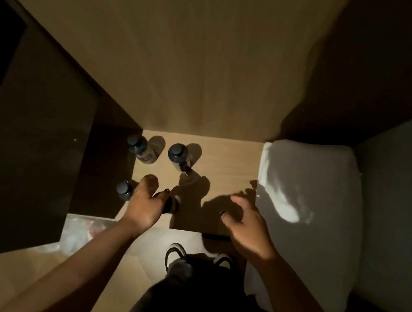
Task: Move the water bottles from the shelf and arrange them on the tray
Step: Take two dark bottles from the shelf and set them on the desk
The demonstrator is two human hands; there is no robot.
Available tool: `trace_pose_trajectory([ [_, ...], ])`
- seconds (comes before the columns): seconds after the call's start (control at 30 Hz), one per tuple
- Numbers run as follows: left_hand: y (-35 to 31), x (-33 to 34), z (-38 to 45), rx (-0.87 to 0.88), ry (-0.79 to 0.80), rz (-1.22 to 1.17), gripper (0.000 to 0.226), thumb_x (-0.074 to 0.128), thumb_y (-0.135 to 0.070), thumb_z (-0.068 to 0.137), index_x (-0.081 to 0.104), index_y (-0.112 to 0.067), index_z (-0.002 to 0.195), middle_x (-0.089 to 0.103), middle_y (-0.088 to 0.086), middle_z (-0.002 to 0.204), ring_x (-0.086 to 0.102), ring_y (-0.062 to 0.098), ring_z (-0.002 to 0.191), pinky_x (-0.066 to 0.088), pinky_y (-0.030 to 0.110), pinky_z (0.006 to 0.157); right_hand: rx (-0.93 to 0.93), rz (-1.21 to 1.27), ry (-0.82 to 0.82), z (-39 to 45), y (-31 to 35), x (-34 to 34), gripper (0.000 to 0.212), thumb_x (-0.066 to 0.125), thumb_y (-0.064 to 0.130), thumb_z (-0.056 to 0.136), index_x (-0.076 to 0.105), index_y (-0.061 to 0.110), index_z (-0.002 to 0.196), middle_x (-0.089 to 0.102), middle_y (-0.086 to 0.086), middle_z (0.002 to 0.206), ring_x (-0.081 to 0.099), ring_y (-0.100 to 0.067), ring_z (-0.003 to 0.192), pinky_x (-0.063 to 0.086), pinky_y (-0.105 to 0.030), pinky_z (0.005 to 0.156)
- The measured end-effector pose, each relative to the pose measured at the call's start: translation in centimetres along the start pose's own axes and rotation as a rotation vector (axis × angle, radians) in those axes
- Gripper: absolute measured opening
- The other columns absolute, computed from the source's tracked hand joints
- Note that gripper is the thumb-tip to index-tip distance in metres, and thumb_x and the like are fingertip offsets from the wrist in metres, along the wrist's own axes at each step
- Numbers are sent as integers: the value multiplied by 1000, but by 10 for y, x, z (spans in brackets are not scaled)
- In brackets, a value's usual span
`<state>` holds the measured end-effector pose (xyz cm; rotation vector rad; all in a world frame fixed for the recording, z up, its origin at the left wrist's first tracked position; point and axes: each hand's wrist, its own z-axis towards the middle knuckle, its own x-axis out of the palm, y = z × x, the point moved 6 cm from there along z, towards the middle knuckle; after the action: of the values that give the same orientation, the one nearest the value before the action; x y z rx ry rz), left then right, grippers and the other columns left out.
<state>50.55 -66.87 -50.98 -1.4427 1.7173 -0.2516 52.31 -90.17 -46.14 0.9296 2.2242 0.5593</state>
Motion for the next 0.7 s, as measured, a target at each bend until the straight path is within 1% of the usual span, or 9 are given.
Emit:
trace_pose_trajectory([
  [0.13,34,17,29,-67,-37,-119,51,59,-13,91,40,-12,139,48,11,142,45,27,131,34,43,112,7,4,5,40,-23,26,47,53,27,95,40,24,140,46,-10,139,49,-24,120,40,-33,96],
  [0.23,60,24,41,-71,-51,-165,52,62,-13,90,42,-16,138,46,7,143,41,23,133,33,40,112,31,26,73,63,-37,57,48,53,27,94,40,25,140,51,-8,118,51,-6,84,42,-18,71],
  [0.3,71,28,48,-26,-46,-131,52,63,-12,90,44,-14,138,47,2,134,43,17,126,35,34,109,13,-12,92,77,-43,75,47,53,25,95,40,20,139,53,-2,101,48,-3,72,38,-13,62],
  [0.43,93,37,59,104,-79,38,41,62,-23,91,51,-19,130,49,-4,121,50,17,116,44,38,102,-40,-60,95,98,-50,103,43,55,21,93,47,16,135,58,-5,122,52,-8,94,45,-19,79],
  [0.53,97,44,66,168,-86,64,39,62,-27,91,49,-21,127,52,-6,118,51,14,111,44,30,93,-96,-174,105,111,-48,108,36,53,17,94,51,13,130,59,-11,121,59,-17,95,41,-6,59],
  [0.57,93,46,69,183,-95,87,38,62,-28,91,49,-20,126,52,-6,116,51,12,108,42,26,90,-90,-195,119,113,-46,109,37,53,17,94,50,13,131,59,-12,123,60,-20,99,42,-5,62],
  [0.63,90,45,74,210,-127,153,37,60,-33,91,49,-18,123,57,-3,115,54,14,106,43,27,88,-115,-223,71,117,-41,106,43,58,22,92,49,13,134,56,-14,130,58,-25,110,47,-19,83],
  [0.67,90,43,76,213,-144,183,37,59,-36,91,50,-17,121,60,2,116,56,17,107,46,30,89,-154,-207,12,118,-36,103,42,65,25,88,55,13,128,59,-15,123,62,-23,103,49,-22,81],
  [0.7,91,37,78,197,-158,204,37,58,-37,92,50,-15,120,63,6,116,59,21,107,49,34,89,-216,-218,-41,119,-32,101,37,68,29,86,59,17,120,62,-10,113,63,-13,88,49,-16,70],
])
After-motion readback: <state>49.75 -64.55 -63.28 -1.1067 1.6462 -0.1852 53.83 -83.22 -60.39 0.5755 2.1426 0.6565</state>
